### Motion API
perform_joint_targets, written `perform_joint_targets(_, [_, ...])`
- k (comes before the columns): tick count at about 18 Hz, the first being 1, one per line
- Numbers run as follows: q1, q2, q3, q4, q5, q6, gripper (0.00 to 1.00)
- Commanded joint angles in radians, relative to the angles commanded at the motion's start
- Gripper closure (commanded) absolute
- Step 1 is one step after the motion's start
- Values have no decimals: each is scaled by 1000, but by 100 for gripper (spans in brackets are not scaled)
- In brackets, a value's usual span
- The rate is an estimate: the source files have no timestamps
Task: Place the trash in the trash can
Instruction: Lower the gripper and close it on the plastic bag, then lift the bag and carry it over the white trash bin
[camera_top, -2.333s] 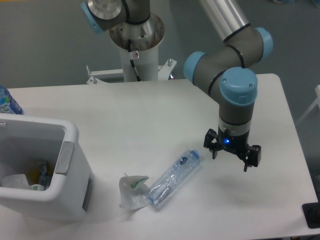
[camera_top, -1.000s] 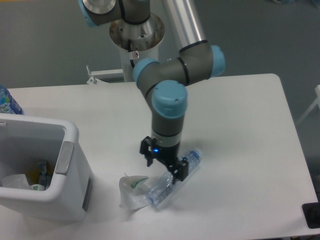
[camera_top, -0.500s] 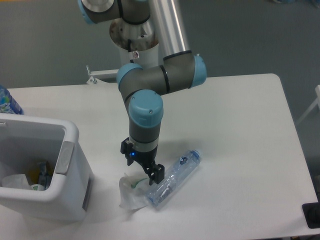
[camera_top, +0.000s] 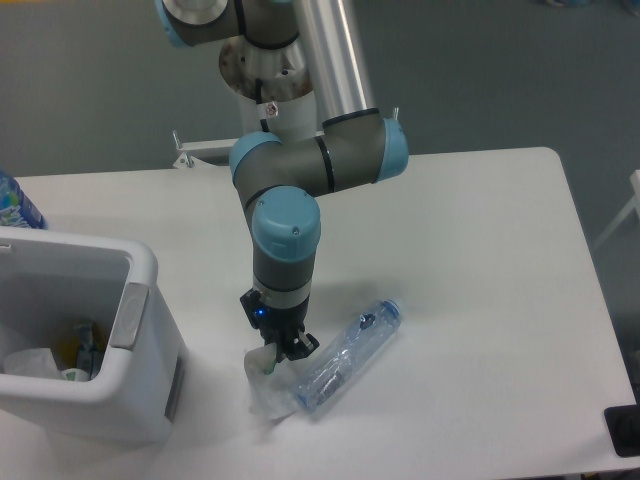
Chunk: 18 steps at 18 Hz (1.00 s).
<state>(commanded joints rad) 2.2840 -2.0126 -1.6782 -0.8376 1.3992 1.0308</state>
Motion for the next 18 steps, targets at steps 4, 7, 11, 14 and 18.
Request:
perform_joint_targets(4, [51,17,26,-18,-181,-2,100])
perform_joint_targets(7, [80,44,34,-20,-278,-2,100])
perform_joint_targets(11, [114,74,83,-20,-391,-6,100])
perform_joint_targets(14, [140,109,150,-20,-497,-79,100])
perform_joint_targets(18, [158,152,233,-20,-632,-184,100])
